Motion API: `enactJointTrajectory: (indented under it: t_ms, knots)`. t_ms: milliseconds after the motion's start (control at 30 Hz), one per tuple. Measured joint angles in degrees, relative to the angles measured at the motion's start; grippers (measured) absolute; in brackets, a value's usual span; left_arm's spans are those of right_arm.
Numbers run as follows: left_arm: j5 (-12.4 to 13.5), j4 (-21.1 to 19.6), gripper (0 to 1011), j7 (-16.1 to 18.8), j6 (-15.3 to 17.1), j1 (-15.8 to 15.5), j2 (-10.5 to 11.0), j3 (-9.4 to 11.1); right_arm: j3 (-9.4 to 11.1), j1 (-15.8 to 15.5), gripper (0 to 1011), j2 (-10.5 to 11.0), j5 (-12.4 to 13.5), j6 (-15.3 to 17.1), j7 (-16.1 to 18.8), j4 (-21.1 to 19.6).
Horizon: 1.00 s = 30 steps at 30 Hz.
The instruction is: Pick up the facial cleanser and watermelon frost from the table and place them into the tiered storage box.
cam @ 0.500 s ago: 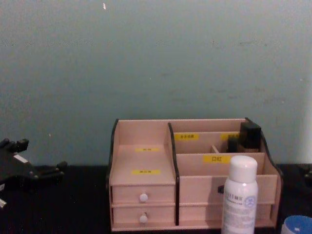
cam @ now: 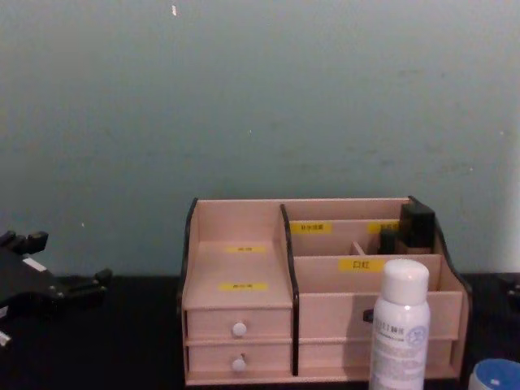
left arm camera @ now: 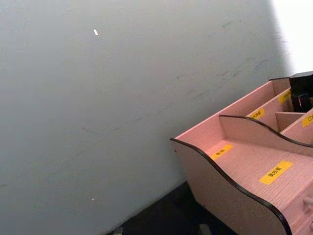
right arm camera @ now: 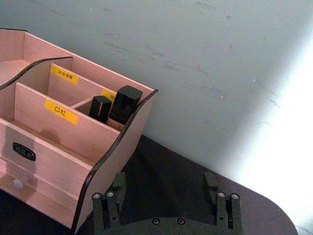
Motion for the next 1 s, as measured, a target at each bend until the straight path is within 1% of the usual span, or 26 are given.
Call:
enactJointTrajectory:
  t_ms: [933, 1000]
  knots:
    - [0.0, 0.0, 1001, 0.0, 0.0, 0.0, 0.0, 0.0, 0.0, 0.0, 1002, 0.0, 0.0, 0.0, 0.0, 0.0]
    - [0.0, 0.0, 1001, 0.0, 0.0, 0.0, 0.0, 0.0, 0.3, -0.14, 1002, -0.07, 0.03, -0.07, 0.26, 0.0]
